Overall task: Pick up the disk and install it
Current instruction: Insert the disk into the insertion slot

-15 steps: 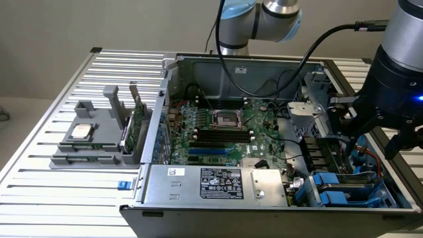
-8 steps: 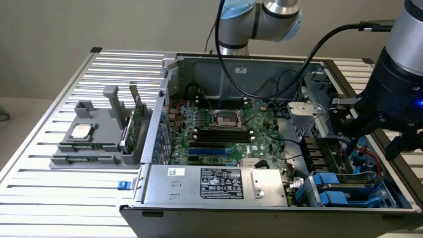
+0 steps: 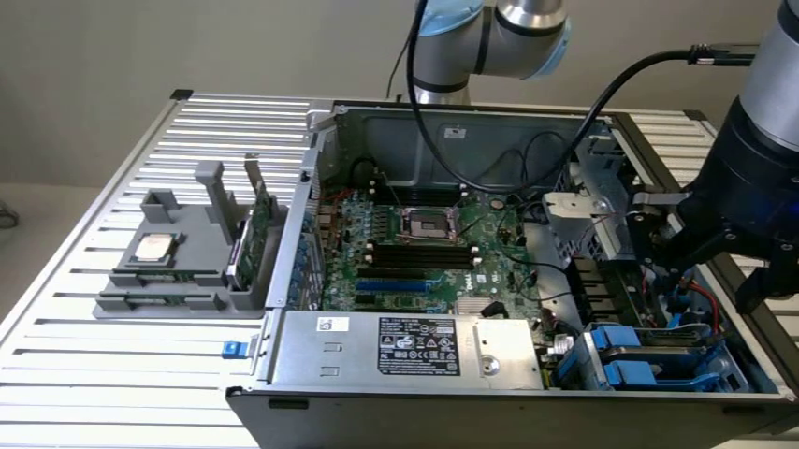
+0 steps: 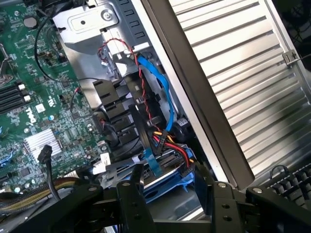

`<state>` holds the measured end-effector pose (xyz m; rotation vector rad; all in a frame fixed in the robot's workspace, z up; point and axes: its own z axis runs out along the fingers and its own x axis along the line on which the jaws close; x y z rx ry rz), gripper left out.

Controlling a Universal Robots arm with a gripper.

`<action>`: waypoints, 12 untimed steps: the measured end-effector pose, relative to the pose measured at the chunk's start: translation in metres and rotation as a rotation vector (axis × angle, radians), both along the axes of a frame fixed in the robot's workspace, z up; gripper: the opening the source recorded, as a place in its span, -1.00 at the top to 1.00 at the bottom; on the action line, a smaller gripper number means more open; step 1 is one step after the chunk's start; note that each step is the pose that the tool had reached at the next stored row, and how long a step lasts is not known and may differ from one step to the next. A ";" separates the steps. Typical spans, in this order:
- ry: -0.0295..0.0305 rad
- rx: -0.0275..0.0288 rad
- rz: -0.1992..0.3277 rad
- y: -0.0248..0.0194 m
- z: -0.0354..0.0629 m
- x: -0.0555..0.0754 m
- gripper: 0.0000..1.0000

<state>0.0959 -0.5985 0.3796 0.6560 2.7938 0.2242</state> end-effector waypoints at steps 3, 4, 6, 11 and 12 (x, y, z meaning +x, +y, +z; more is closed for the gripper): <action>0.0000 0.0018 -0.013 -0.0025 0.0000 0.000 -0.09; 0.0000 0.0024 -0.018 -0.0034 0.0000 0.000 -0.09; 0.0000 0.0038 -0.026 -0.0051 0.0000 0.000 -0.09; 0.0000 0.0105 -0.049 -0.0086 -0.0001 0.000 -0.09; 0.0001 0.0131 -0.054 -0.0089 -0.0003 0.000 -0.09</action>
